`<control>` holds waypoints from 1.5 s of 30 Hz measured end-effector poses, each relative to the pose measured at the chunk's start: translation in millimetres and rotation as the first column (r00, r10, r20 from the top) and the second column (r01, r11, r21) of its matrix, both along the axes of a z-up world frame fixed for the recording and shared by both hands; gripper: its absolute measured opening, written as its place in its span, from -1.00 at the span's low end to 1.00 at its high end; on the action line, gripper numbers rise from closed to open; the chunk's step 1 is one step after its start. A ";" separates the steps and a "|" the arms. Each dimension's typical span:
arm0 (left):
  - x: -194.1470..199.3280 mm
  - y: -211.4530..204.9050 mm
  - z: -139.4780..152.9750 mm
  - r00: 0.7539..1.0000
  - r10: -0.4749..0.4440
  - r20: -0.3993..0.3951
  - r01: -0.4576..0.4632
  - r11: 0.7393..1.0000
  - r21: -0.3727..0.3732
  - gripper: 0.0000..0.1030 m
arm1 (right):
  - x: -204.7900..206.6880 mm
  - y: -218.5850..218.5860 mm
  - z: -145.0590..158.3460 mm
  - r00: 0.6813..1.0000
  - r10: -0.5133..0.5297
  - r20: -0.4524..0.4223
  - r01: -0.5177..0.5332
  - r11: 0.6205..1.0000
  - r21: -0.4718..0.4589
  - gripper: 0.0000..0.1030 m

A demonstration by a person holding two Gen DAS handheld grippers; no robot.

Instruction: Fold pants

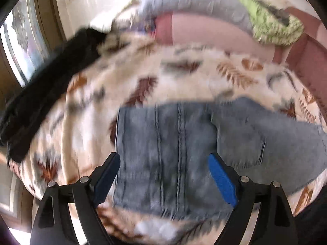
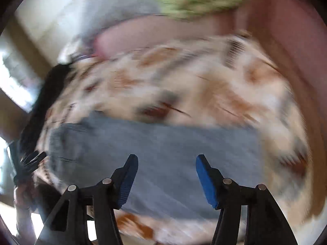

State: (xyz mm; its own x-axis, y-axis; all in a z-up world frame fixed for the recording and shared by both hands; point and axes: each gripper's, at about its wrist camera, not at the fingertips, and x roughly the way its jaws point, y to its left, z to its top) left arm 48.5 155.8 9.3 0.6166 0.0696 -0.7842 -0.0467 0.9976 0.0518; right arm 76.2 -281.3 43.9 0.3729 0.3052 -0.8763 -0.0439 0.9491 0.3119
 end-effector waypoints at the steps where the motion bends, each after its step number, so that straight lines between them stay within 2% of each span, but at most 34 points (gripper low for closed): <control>1: 5.9 -2.1 -4.1 1.000 0.013 -0.014 -0.012 1.000 0.028 0.72 | 17.8 28.7 -0.1 0.998 0.057 0.014 -0.057 0.998 0.013 0.21; 2: 11.0 -3.2 -13.7 0.998 0.033 -0.046 -0.030 0.998 0.061 0.72 | 30.4 55.2 -2.2 0.994 0.103 0.023 -0.104 0.995 0.015 0.21; 4: 22.8 0.0 -46.1 0.984 0.084 -0.158 -0.064 0.989 0.131 0.73 | 64.0 112.7 -12.6 0.977 0.210 0.022 -0.211 0.977 0.021 0.21; 5: 23.1 4.3 -63.3 0.973 0.086 -0.213 -0.065 0.992 0.105 0.76 | 73.4 136.3 -18.7 0.968 0.249 0.020 -0.249 0.968 0.011 0.21; 7: 13.5 13.6 -69.1 0.977 0.096 -0.189 -0.093 0.995 0.027 0.82 | 101.6 186.4 -40.3 0.947 0.320 -0.004 -0.320 0.947 -0.032 0.21; 10: 9.7 19.5 -74.9 0.979 0.080 -0.190 -0.079 0.997 0.011 0.86 | 138.4 240.7 -88.0 0.917 0.389 -0.089 -0.396 0.916 -0.072 0.21; 11: 8.9 21.8 -76.7 0.979 0.082 -0.188 -0.083 0.997 0.001 0.86 | 142.4 248.2 -99.6 0.909 0.400 -0.115 -0.408 0.911 -0.062 0.11; 12: 8.1 22.9 -78.2 0.979 0.082 -0.186 -0.084 0.996 -0.003 0.87 | 148.9 259.4 -115.5 0.895 0.419 -0.156 -0.429 0.903 -0.035 -0.50; 13: 3.7 25.5 -79.0 0.980 0.080 -0.184 -0.081 0.997 -0.002 0.87 | 149.5 271.2 -125.2 0.880 0.438 -0.185 -0.457 0.887 -0.071 -0.63; 15: 5.5 28.1 -79.5 0.981 0.074 -0.181 -0.077 0.997 -0.008 0.87 | 139.6 281.0 -115.4 0.866 0.481 -0.132 -0.497 0.857 -0.139 -0.78; 17: 2.8 26.9 -79.8 0.983 0.066 -0.173 -0.067 0.998 -0.001 0.87 | 130.1 278.6 -95.5 0.877 0.478 -0.036 -0.474 0.853 -0.219 -0.79; 19: 1.7 20.2 -73.4 0.982 0.072 -0.177 -0.072 0.997 0.006 0.87 | 134.1 272.6 -100.2 0.897 0.440 -0.034 -0.431 0.855 -0.289 -0.97; 20: 1.8 18.8 -72.3 0.980 0.074 -0.185 -0.072 0.997 0.014 0.87 | 136.9 271.1 -107.1 0.905 0.423 -0.042 -0.411 0.846 -0.339 -0.97; 21: 1.9 17.4 -69.5 0.978 0.074 -0.195 -0.071 0.997 0.021 0.87 | 141.2 266.3 -118.2 0.920 0.388 -0.052 -0.381 0.857 -0.346 -0.97; 23: -1.6 15.9 -57.4 0.981 0.064 -0.181 -0.061 0.998 0.020 0.86 | 144.3 257.2 -122.9 0.933 0.355 -0.052 -0.356 0.900 -0.250 -0.95; 24: -4.0 16.3 -49.8 0.987 0.056 -0.153 -0.054 0.998 0.016 0.86 | 143.3 249.8 -120.2 0.945 0.326 -0.038 -0.327 0.923 -0.201 -0.95; 27: -12.7 17.1 -15.2 0.998 0.064 0.003 -0.064 0.997 0.041 0.86 | 132.9 238.3 -96.7 0.961 0.276 0.030 -0.267 0.948 -0.173 -0.94; 28: -10.8 17.2 -11.6 0.997 0.075 0.024 -0.076 0.995 0.059 0.86 | 127.3 235.7 -84.0 0.961 0.270 0.066 -0.259 0.955 -0.143 -0.94; 29: -5.4 17.0 -16.6 0.996 0.091 0.011 -0.091 0.991 0.100 0.86 | 122.7 235.2 -74.9 0.959 0.271 0.087 -0.262 0.959 -0.108 -0.93; 31: 8.3 13.3 -52.4 0.982 0.110 -0.151 -0.076 0.973 0.218 0.87 | 112.7 233.1 -67.8 0.953 0.294 0.070 -0.297 0.955 0.028 -0.72; 32: 9.3 11.7 -72.9 0.971 0.093 -0.220 -0.040 0.971 0.234 0.87 | 108.7 234.4 -73.2 0.949 0.311 0.040 -0.314 0.944 0.100 -0.31; 33: 1.8 13.9 -74.8 0.982 0.097 -0.160 -0.061 0.974 0.219 0.92 | 107.7 238.1 -87.1 0.941 0.337 -0.008 -0.332 0.932 0.147 0.22; 34: -2.8 16.9 -73.2 0.980 0.115 -0.163 -0.082 0.977 0.199 0.92 | 108.1 242.4 -112.7 0.931 0.351 -0.101 -0.343 0.935 0.088 0.31; 35: -5.4 18.5 -71.6 0.974 0.122 -0.189 -0.088 0.980 0.178 0.92 | 110.7 241.8 -137.6 0.926 0.331 -0.182 -0.338 0.941 -0.009 0.13; 36: -6.7 18.8 -70.3 0.973 0.118 -0.198 -0.084 0.981 0.173 0.92 | 111.7 236.8 -146.0 0.935 0.311 -0.168 -0.318 0.948 -0.013 0.11; 38: -8.1 20.9 -67.4 0.972 0.096 -0.213 -0.061 0.984 0.166 0.91 | 112.6 230.2 -128.9 0.955 0.257 -0.150 -0.258 0.966 0.011 0.11; 40: -6.2 26.3 -57.5 0.972 0.098 -0.212 -0.073 0.990 0.125 0.89 | 111.5 236.9 -104.2 0.952 0.293 -0.095 -0.294 0.956 -0.005 0.11; 41: -4.9 28.7 -47.9 0.978 0.091 -0.189 -0.073 0.992 0.098 0.89 | 109.9 239.2 -92.5 0.951 0.303 -0.065 -0.304 0.953 -0.002 0.11; 42: -4.5 28.8 -32.0 0.989 0.077 -0.129 -0.068 0.995 0.074 0.89 | 109.5 241.2 -80.3 0.951 0.308 -0.037 -0.307 0.951 0.024 0.11; 45: 4.1 29.2 -0.6 0.997 0.079 0.011 -0.080 0.995 0.057 0.89 | 111.4 254.6 -57.1 0.946 0.322 0.028 -0.321 0.928 0.188 0.11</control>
